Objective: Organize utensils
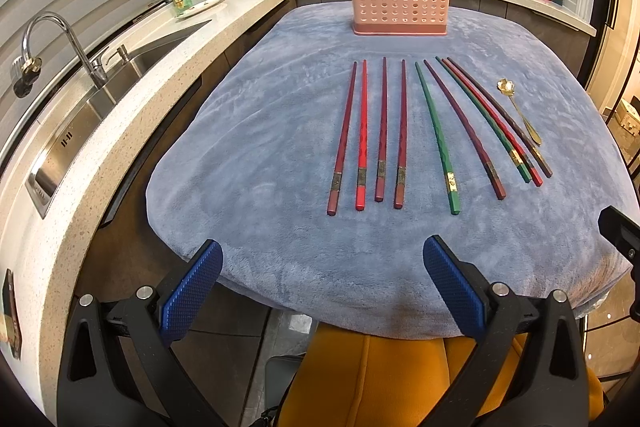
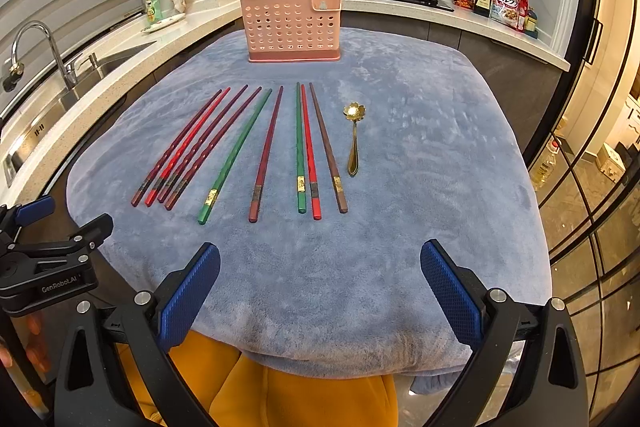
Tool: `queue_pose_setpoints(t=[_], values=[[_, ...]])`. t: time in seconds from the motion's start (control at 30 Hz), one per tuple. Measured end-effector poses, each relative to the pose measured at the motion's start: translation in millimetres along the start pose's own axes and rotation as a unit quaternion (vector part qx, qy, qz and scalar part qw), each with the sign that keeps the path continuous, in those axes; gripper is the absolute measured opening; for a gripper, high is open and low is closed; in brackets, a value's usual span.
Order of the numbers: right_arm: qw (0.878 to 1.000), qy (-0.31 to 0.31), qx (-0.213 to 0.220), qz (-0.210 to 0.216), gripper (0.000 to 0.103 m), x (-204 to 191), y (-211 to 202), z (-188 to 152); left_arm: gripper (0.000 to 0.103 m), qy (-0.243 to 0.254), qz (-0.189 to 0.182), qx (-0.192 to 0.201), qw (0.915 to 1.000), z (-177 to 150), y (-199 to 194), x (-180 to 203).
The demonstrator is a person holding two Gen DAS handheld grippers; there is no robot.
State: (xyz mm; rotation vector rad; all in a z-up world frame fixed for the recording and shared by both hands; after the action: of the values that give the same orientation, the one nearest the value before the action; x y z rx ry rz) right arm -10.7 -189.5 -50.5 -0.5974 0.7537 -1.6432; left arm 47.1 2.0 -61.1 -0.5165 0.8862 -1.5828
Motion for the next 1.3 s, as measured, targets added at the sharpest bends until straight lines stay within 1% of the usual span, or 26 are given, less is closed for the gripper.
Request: queue_pose_setpoints(t=[1.3], values=[[1.000, 0.001, -0.002, -0.001, 0.096, -1.9, 1.2, -1.6, 0.096, -0.004, -0.002, -0.002, 1.0000, -1.9, -0.1, -4.0]])
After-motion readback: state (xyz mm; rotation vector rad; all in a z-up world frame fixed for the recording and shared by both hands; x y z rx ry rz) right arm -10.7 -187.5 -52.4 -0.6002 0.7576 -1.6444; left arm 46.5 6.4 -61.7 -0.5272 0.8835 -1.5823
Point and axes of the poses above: each gripper's, at about its wrist camera, not at the fingertips, and y roughly the way its jaws point, x to its right, z to its top, the point moved 7 cm from there along y, roughly the way its jaws point, and after that the axes turned 1 degree about -z, right-handed, at the moved point
